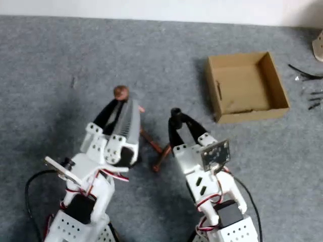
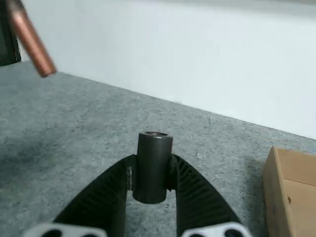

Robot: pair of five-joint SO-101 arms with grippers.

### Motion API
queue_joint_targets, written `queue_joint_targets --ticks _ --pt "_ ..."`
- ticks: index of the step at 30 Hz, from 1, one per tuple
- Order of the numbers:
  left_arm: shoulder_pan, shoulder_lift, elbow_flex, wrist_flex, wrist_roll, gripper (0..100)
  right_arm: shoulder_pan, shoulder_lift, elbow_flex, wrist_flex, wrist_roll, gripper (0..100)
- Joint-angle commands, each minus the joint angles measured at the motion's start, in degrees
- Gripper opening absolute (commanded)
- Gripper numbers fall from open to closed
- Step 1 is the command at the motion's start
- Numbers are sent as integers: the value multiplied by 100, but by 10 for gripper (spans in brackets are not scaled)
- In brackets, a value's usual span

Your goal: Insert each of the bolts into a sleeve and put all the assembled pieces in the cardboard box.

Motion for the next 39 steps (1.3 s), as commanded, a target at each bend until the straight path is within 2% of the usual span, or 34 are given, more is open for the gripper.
queue_joint_targets --ticks 1,7,18,32,39 --pt "462 -84 110 -185 35 6 -145 -92 673 66 501 5" --pt "910 -84 110 176 0 6 -400 -92 673 127 1046 5" --pt "409 -48 110 536 26 6 -444 -92 673 92 1055 5" --pt "426 -48 110 545 26 6 -725 -92 664 -13 1073 5" --pt "435 -48 110 888 26 6 -725 -101 655 -22 1073 5"
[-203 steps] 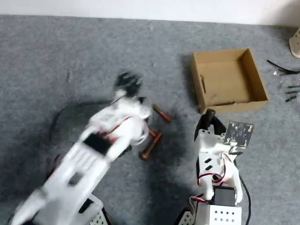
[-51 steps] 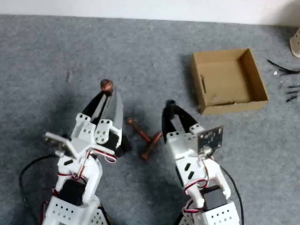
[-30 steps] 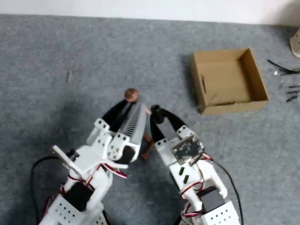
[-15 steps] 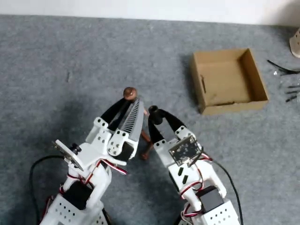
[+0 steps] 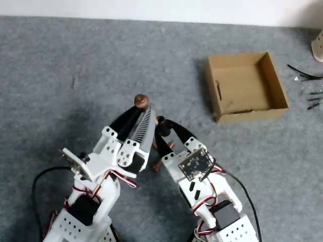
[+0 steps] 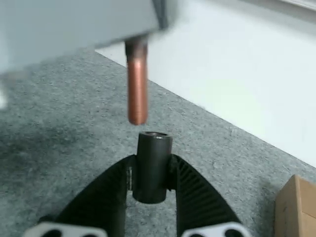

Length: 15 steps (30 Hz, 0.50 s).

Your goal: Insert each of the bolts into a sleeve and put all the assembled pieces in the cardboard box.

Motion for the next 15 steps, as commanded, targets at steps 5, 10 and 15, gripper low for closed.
queue_joint_targets --ticks 5,10,15 --pt "-48 -48 110 0 18 6 -75 -101 462 -127 70 5" --pt "-84 -48 110 -18 18 6 -303 -101 277 -136 70 5" --pt "-84 -48 110 -26 18 6 -470 -101 259 -136 70 5"
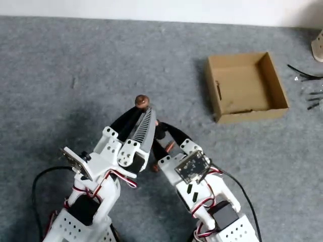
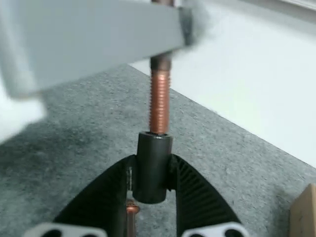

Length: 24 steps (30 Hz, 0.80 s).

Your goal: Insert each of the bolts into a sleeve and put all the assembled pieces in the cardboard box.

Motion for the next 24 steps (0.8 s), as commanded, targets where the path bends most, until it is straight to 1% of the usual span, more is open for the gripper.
queue_joint_targets --ticks 1,9,12,14,18,24 --pt "-84 -48 110 -35 18 6 -101 -101 259 -136 70 5" --pt "-101 -48 110 -9 18 6 -40 -101 242 -145 70 5" --pt "-286 -40 110 0 18 6 119 -101 242 -189 70 5" --pt "-444 -40 110 0 202 6 136 -101 251 -382 70 5" --pt "-549 -31 110 255 958 8 110 -101 259 -523 70 5" --pt "-391 -31 110 246 985 8 92 -101 277 -514 70 5"
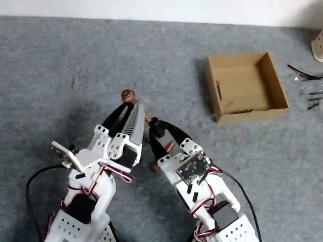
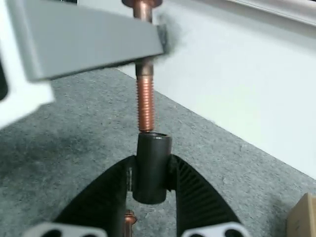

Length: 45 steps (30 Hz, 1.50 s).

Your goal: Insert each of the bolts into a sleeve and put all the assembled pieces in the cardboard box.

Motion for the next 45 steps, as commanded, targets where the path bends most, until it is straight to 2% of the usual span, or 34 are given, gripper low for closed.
queue_joint_targets --ticks 1,15,21,31,41,45 --pt "136 -22 110 18 53 8 31 -101 286 -215 53 5" --pt "259 -31 110 220 88 8 -31 -101 321 -180 53 5" --pt "303 -40 110 255 62 9 -180 -101 295 541 18 5" --pt "602 -66 110 466 70 8 -4 -101 286 602 44 5" --pt "576 -66 110 510 53 8 110 -101 259 602 44 5" --pt "286 -75 110 492 88 8 75 -101 259 620 44 5"
